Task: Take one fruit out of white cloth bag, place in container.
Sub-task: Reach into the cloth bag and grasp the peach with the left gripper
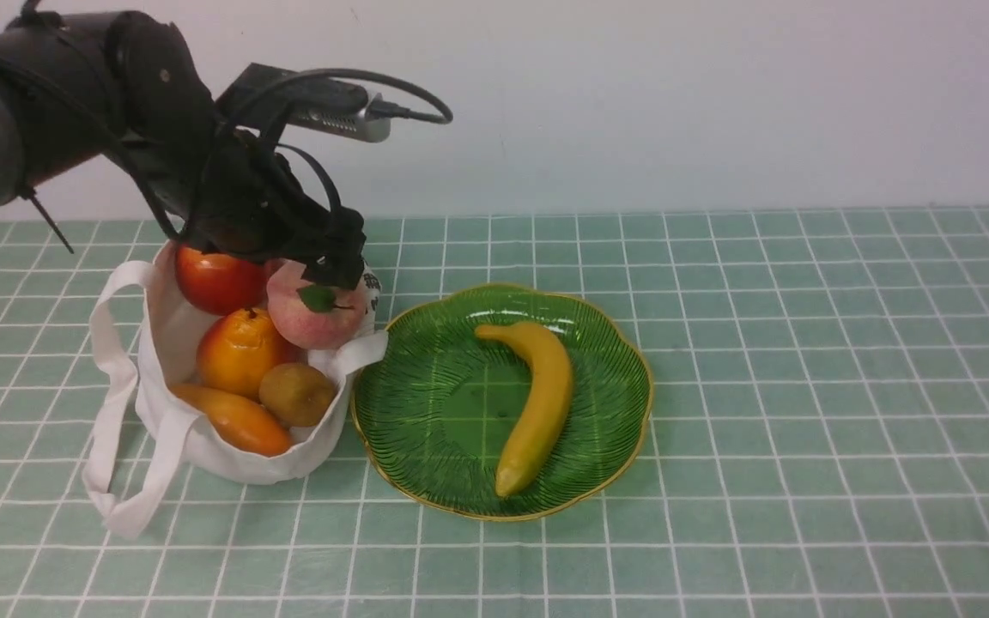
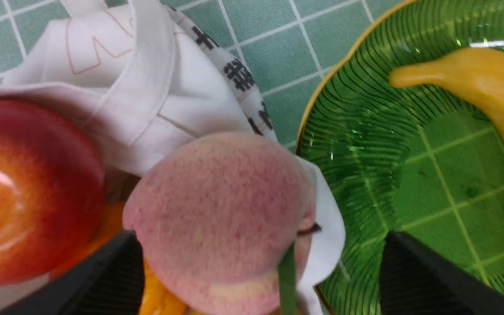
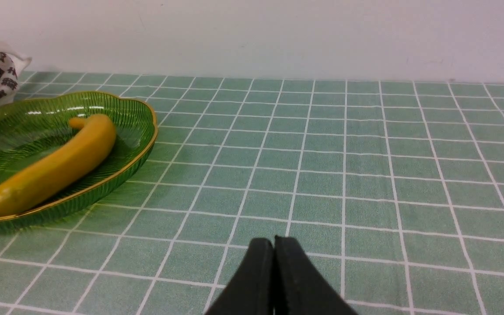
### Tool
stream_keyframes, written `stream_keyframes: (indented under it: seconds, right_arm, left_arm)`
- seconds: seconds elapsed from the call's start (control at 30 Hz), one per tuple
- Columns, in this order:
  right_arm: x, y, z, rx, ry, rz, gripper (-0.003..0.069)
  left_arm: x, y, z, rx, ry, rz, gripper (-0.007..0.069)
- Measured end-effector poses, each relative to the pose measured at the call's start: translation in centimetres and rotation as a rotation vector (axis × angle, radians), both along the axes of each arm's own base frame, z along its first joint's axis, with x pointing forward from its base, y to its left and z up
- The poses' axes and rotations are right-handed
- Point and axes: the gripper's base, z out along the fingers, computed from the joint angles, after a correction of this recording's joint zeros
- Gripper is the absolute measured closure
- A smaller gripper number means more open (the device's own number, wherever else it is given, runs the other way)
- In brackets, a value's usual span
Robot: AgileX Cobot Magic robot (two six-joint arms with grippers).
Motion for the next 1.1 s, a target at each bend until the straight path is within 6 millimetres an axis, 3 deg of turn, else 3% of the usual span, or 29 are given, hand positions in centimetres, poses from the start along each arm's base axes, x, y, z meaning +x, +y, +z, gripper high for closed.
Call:
stream_keyframes:
  seconds: [0.27, 0.5, 0.73, 1.1]
  right_arm:
    - [0.0, 0.0, 0.0, 0.0, 0.0, 0.0, 0.0674]
    - [0.0, 0.0, 0.0, 0.0, 0.0, 0.0, 0.0674]
    - [0.0, 0.0, 0.0, 0.0, 0.0, 0.0, 0.0674]
    - [0.0, 0.0, 0.0, 0.0, 0.0, 0.0, 0.0674]
  left_arm:
    - [1.2, -0.2, -2.4, 0.004, 0.008, 0.011, -0.006]
    - [1.8, -0.2, -2.9, 0.005, -0.019, 0.014, -0.0037]
    - [2.3, -0.2, -4.1, 0.032, -0.018, 0.006, 0.0072]
    - [2.4, -0.1, -4.4, 0.054, -0.021, -0.002, 0.0086]
